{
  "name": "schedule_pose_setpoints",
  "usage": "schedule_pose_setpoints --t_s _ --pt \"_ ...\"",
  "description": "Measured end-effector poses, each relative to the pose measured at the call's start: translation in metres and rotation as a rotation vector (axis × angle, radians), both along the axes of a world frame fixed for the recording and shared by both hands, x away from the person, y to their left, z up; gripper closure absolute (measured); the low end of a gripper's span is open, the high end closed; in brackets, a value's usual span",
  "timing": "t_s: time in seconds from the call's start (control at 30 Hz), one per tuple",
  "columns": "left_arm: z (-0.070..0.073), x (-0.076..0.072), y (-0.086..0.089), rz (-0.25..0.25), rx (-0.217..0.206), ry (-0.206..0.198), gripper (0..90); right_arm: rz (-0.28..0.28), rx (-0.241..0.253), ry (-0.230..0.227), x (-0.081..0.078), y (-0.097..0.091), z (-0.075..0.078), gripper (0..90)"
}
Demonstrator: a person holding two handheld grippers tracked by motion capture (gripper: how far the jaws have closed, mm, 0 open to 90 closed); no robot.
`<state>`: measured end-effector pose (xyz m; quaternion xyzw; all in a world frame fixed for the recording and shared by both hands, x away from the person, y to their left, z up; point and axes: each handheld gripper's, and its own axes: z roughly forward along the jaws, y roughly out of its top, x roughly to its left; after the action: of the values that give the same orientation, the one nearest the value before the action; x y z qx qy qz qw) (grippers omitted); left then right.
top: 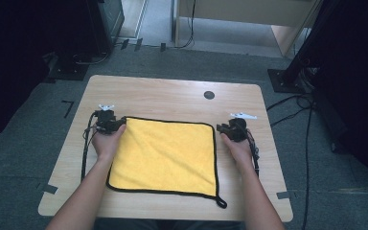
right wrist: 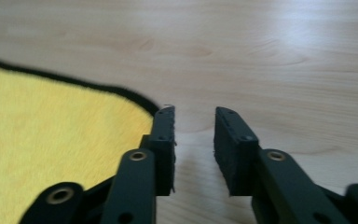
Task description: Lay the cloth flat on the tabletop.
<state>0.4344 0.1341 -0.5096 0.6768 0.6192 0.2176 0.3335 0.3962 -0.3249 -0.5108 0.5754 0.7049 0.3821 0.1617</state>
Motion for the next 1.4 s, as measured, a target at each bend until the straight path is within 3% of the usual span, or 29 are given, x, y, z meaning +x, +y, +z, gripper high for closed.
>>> schedule_pose_setpoints --t_s 0.03,0.1,0.13,0.17,0.23,0.27,0.3,0.37,0.4,0.47,0.5,0.6,0.63,0.67,0.7,0.73,0.8,0.9,0.93,1.13,1.3,1.37,1.4 --pt "-0.001 0.0 0.0 -0.01 -0.004 0.003 51.4 0.0 0.0 0.0 0.0 0.0 0.0 64.2" --pt "-0.001 -0.003 -0.003 -0.045 0.043 0.01 49.9 0.018 -0.056 -0.007 0.001 0.011 -0.005 62.3" --pt "-0.001 -0.003 -0.003 -0.045 0.043 0.01 50.1 0.018 -0.056 -0.007 0.001 0.011 -0.005 62.3" --pt "-0.001 -0.003 -0.005 -0.053 0.07 0.009 50.1 0.027 -0.048 -0.017 0.002 0.015 -0.006 62.6" --pt "-0.001 -0.004 -0.006 -0.071 0.082 0.007 52.0 0.052 -0.082 -0.027 0.002 0.02 -0.006 71.2" --pt "-0.001 -0.005 -0.006 -0.081 0.088 0.006 52.0 0.052 -0.082 -0.027 0.002 0.02 -0.006 71.2" --pt "-0.001 -0.006 -0.007 -0.117 0.095 0.005 59.7 0.086 -0.157 -0.05 0.0 0.029 -0.005 86.3" --pt "0.0 -0.006 -0.008 -0.129 0.104 0.009 69.9 0.092 -0.236 -0.065 0.0 0.035 -0.004 89.0" --pt "0.001 -0.006 -0.009 -0.148 0.106 0.013 69.9 0.092 -0.236 -0.065 0.0 0.035 -0.004 89.0" --pt "0.002 -0.004 -0.011 -0.17 0.115 0.016 82.0 0.063 -0.265 -0.06 0.003 0.036 -0.002 89.6" --pt "0.005 -0.003 -0.013 -0.191 0.094 -0.012 84.2 0.021 -0.264 -0.105 0.005 0.033 0.0 89.7" --pt "0.009 -0.004 -0.018 -0.201 0.075 -0.111 84.2 -0.065 -0.253 -0.154 0.009 0.028 0.005 89.2" --pt "0.009 -0.004 -0.018 -0.201 0.075 -0.111 81.5 -0.065 -0.253 -0.154 0.009 0.028 0.005 89.2" --pt "0.008 -0.001 -0.022 -0.174 0.109 -0.114 81.5 -0.098 -0.256 -0.157 0.011 0.027 0.005 87.9" --pt "0.006 0.005 -0.024 -0.087 0.128 -0.079 67.4 -0.144 -0.267 -0.117 0.017 0.025 0.003 78.7" --pt "0.006 0.008 -0.021 -0.064 0.104 -0.052 59.2 -0.157 -0.268 -0.11 0.018 0.025 0.002 72.9" --pt "0.009 0.009 -0.017 -0.027 0.079 -0.04 49.8 -0.186 -0.249 -0.104 0.017 0.02 0.004 64.3" --pt "0.012 0.005 -0.014 -0.039 0.078 -0.058 44.6 -0.173 -0.205 -0.102 0.013 0.013 0.009 58.5" --pt "0.014 0.0 -0.013 -0.059 0.098 -0.065 43.1 -0.155 -0.186 -0.108 0.012 0.012 0.01 56.3" --pt "0.016 -0.015 -0.011 -0.089 0.103 -0.052 38.0 -0.125 -0.155 -0.102 0.011 0.017 0.016 51.7" --pt "0.014 -0.037 -0.01 -0.132 0.078 -0.028 32.6 -0.081 -0.085 -0.094 0.013 0.036 0.023 48.6" --pt "0.013 -0.052 -0.009 -0.159 0.063 -0.022 31.5 -0.06 -0.071 -0.092 0.014 0.047 0.026 47.9" --pt "0.013 -0.052 -0.009 -0.159 0.063 -0.022 31.2 -0.06 -0.071 -0.092 0.014 0.047 0.026 47.9"
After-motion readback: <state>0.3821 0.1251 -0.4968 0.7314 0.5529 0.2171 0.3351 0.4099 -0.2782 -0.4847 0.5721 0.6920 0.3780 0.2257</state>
